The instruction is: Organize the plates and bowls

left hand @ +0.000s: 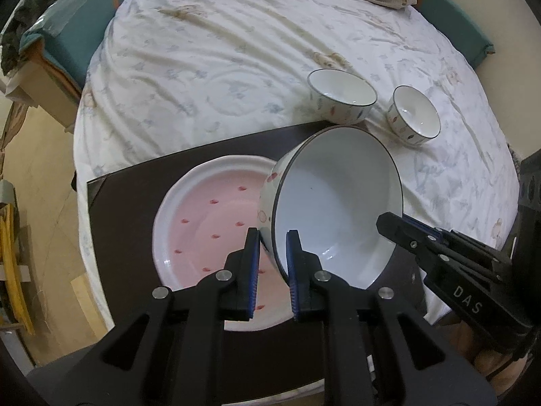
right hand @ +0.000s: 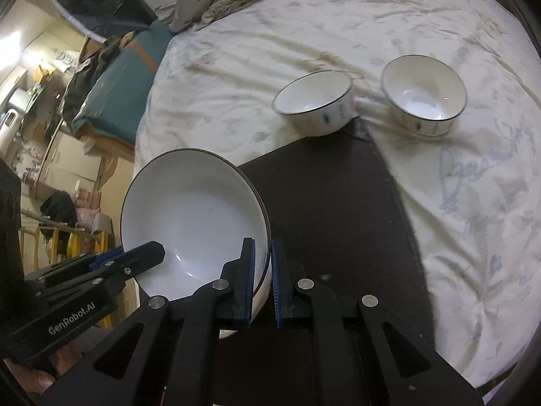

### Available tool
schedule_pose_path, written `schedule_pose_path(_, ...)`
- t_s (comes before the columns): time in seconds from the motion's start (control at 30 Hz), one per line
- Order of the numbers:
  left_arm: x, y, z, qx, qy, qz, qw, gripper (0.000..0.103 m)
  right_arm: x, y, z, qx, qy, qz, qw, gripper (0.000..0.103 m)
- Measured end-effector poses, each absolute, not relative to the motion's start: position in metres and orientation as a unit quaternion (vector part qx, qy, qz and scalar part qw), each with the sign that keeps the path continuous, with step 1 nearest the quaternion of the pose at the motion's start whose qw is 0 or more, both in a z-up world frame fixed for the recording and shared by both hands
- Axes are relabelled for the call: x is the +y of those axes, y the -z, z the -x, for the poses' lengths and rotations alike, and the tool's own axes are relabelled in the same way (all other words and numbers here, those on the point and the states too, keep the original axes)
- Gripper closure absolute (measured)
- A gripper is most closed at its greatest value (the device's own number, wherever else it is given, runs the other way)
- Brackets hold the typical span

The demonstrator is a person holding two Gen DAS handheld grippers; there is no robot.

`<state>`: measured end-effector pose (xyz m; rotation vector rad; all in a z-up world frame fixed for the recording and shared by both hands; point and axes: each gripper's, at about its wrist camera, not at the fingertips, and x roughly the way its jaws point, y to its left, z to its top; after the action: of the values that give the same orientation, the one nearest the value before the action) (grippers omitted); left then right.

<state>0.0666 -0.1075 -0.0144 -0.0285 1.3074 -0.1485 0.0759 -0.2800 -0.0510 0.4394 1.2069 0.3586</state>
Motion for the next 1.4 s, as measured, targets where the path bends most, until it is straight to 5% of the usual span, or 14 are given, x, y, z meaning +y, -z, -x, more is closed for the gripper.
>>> schedule_pose_path(0.53,-0.037,0.062,-0.049,0.63,0.052,0.065,0.772,0.092,-0.207,0.08,-0.058,0.576,-0.206,-0.164,0.774,0.092)
schedule_pose_path(1.4,-0.028,0.095,-0.072,0.633,0.037,0.095,0.768,0.092,-0.201,0.101,-0.075,0.591,-0.214,-0.163,0.76,0.092)
